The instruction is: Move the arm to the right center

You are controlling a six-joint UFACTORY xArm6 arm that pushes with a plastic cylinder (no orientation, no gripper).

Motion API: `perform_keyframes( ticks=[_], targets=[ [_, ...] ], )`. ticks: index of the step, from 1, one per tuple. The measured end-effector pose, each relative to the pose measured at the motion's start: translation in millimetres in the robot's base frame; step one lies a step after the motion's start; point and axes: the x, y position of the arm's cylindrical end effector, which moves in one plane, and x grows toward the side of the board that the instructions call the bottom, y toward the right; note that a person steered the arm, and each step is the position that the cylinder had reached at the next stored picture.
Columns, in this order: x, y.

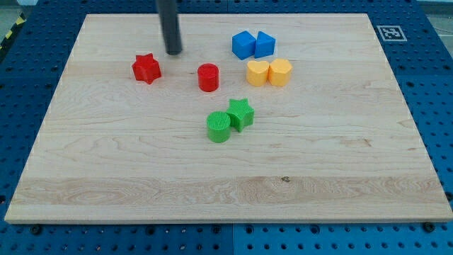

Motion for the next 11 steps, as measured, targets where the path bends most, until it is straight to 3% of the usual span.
perform_keyframes(
  ticks=[2,3,4,5,7,9,10,11],
  targets=[
    [-22,-132],
    [34,-169],
    [119,-155],
    [181,-115],
    [220,-18],
    [259,191],
    [210,316],
    [118,352]
  ],
)
